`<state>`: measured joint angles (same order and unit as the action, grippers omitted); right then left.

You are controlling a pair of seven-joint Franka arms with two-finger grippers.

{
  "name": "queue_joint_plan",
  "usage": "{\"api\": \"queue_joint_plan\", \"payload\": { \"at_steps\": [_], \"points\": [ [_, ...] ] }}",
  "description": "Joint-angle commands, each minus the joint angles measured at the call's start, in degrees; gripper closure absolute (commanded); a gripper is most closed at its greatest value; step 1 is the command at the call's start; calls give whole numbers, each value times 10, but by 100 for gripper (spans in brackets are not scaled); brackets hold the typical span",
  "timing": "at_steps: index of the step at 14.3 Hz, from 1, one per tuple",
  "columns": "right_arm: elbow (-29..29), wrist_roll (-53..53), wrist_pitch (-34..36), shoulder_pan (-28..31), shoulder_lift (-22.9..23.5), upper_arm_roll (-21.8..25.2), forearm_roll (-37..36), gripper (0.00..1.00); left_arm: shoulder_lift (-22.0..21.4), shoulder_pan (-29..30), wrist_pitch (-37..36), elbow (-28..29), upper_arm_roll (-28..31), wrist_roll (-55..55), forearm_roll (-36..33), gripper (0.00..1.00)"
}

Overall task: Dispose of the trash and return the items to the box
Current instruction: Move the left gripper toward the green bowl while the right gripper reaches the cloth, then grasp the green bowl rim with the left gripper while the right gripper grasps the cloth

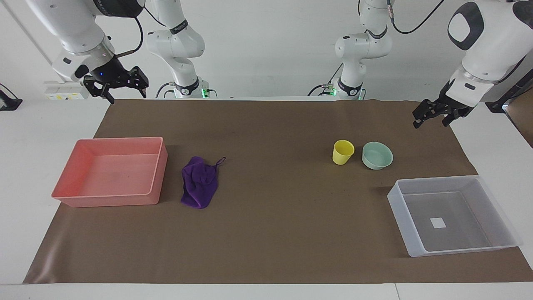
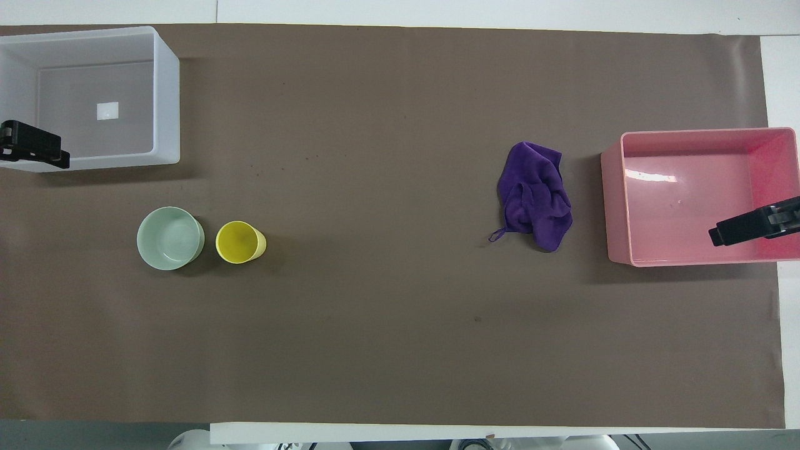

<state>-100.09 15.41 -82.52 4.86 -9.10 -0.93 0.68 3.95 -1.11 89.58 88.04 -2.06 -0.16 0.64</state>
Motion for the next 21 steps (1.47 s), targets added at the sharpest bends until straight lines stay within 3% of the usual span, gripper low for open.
{"api": "queue_joint_plan", "payload": {
  "at_steps": [1,5,7,8,10,12,15,18,19,20,21],
  "points": [
    [-2,11,-1,7,-3,0,7,0,40,-3,-40,-59,2,18,-4,0],
    [-3,13,4,16,-3,3,7,0,34,0,-35,-55,2,34,-11,0],
    [-5,11,-13,13,-2,1,7,0,9,-2,-35,-7,2,31,-11,0],
    [-8,8,-38,7,-2,-5,7,0,-24,-3,-9,63,4,27,-11,0],
    [-16,-16,-63,-18,26,-6,9,0,-122,-4,136,275,2,4,-11,0],
    [-28,-67,-130,-76,58,-5,9,0,-187,-5,257,428,1,-21,-11,0],
    [-75,-126,-235,-127,101,-6,9,0,-181,-7,305,503,0,-34,-11,0],
    [-151,-145,-357,-145,133,-6,8,0,-165,-7,414,579,0,-27,-11,0],
    [-173,-142,-395,-145,145,-5,8,0,-149,-7,442,587,0,-36,-11,12],
    [-192,-142,-429,-144,158,-5,7,0,-141,-7,451,592,1,-26,-11,93],
    [-201,-142,-452,-144,167,-5,7,1,-134,-7,460,592,0,-23,-11,100]
  ]
}}
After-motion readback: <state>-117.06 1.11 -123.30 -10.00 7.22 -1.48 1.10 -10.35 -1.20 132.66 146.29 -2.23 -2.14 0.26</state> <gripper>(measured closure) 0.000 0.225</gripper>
